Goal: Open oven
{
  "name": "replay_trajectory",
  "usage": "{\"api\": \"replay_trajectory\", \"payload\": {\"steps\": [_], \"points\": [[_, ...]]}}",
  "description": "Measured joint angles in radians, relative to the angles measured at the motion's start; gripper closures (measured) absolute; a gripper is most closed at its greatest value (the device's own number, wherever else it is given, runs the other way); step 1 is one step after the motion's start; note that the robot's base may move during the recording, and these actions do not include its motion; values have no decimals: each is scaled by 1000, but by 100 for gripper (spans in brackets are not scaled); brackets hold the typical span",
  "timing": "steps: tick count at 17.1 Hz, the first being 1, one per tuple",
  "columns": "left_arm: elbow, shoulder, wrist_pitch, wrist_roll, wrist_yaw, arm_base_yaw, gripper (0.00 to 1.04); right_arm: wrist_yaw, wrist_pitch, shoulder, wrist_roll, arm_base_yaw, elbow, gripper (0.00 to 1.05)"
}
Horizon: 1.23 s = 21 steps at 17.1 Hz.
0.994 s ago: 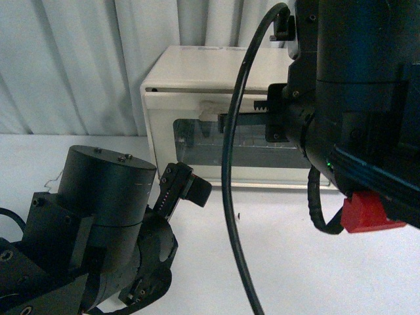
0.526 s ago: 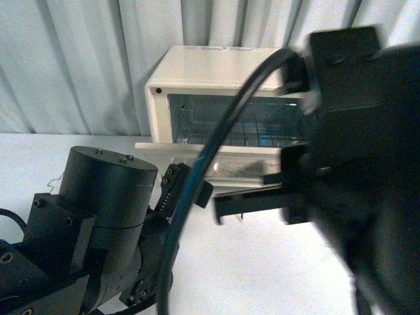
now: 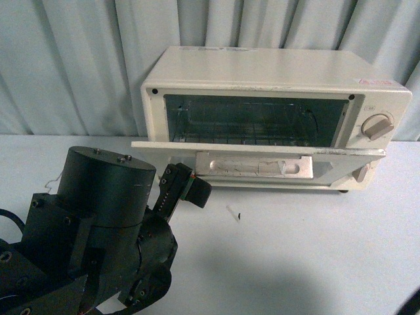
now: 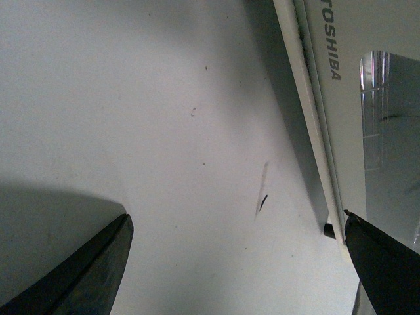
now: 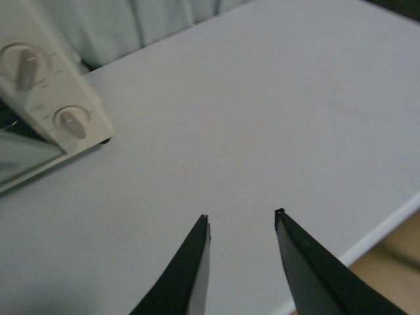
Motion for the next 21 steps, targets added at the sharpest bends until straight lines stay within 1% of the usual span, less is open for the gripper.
{"api": "replay_trajectory", "payload": {"steps": [1,3,4,5,6,7,8,9,13,21], "points": [[0,0,0,0,-1,1,7,-43,3,39,86,-62,0,59],[0,0,0,0,0,-2,7,-57,5,137,123,-72,7,42],[0,0,0,0,0,-4,7,-299,494,180,-29,-155,-119,48],[0,-1,0,0,-2,2,7,-527,790,140,-273,-193,-217,67],[0,-1,0,0,0,0,7,-585,900,49,-375,-204,-216,76],[-1,-1,0,0,1,-2,7,-615,826,-56,-456,-213,-212,87],[-1,-2,0,0,1,-2,7,-680,689,-126,-496,-278,-213,98],[-1,-2,-2,0,0,-2,7,-688,642,-166,-520,-318,-213,103],[-1,-2,0,0,1,-2,7,-704,506,-330,-547,-320,-213,103],[-1,-2,0,0,0,-2,7,-704,325,-524,-550,-320,-213,103]]}}
